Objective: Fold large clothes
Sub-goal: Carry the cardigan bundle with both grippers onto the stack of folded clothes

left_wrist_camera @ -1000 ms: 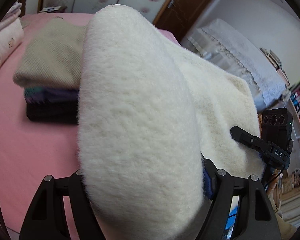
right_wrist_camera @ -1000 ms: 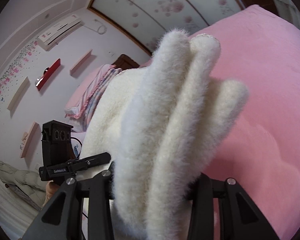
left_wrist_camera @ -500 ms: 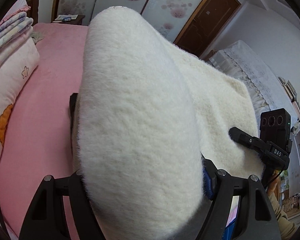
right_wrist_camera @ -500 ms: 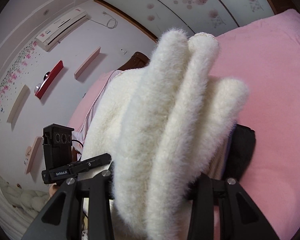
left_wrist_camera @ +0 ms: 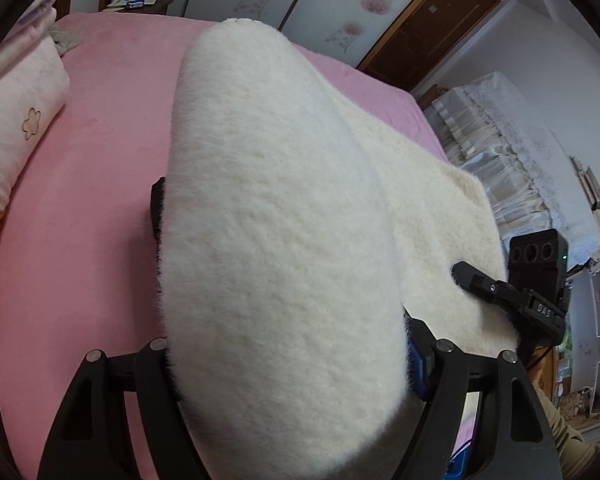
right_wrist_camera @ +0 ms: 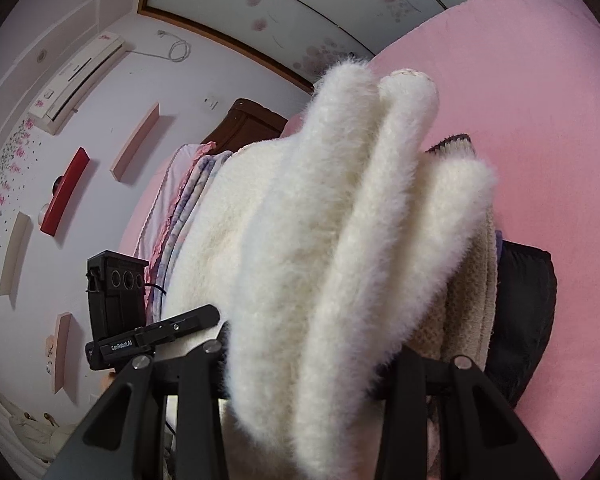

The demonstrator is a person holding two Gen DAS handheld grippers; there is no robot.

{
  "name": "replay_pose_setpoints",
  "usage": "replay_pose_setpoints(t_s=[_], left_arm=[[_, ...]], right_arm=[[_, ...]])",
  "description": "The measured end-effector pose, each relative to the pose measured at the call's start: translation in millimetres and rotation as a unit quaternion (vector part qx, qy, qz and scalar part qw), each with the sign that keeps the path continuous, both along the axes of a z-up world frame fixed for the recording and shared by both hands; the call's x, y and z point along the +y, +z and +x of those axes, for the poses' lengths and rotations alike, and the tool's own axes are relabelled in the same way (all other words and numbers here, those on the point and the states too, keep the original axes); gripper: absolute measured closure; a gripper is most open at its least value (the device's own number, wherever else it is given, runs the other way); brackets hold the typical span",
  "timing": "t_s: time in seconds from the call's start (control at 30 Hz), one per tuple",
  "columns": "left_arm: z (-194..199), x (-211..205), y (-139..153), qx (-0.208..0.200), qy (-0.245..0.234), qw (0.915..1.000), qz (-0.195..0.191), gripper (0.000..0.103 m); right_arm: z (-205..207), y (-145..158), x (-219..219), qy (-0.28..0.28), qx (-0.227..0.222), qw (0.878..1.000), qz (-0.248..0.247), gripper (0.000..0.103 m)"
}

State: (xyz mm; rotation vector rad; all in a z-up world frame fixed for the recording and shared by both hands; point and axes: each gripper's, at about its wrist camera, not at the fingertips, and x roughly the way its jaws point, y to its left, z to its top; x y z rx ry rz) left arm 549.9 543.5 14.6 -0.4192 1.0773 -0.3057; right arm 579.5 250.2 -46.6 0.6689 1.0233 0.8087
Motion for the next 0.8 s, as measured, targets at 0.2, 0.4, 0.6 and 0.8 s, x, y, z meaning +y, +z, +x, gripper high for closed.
replay_pose_setpoints(t_s=[0.2, 0.4, 0.6, 0.8], left_arm=[[8, 20, -38, 0.010, 0.008, 0.9985, -0.053, 0.017], [2, 27, -74, 0.027, 0.018, 0.9934, -0.110, 0.012], [-1, 24, -84, 0.033, 0.023, 0.9915, -0.124, 0.009], [-6, 17, -60, 0.008, 0.035, 0.9985, -0.041, 0.000]], right_arm=[[7, -24, 4, -0.002, 0.003, 1.000, -0.021, 0.061], [11, -50, 9, 0.005, 0.013, 0.999, -0.033, 0.056], [10, -64, 8, -0.002, 0.010, 1.000, -0.025, 0.052], [2, -43, 7, -0.010, -0.018, 0.995, -0.098, 0.032]])
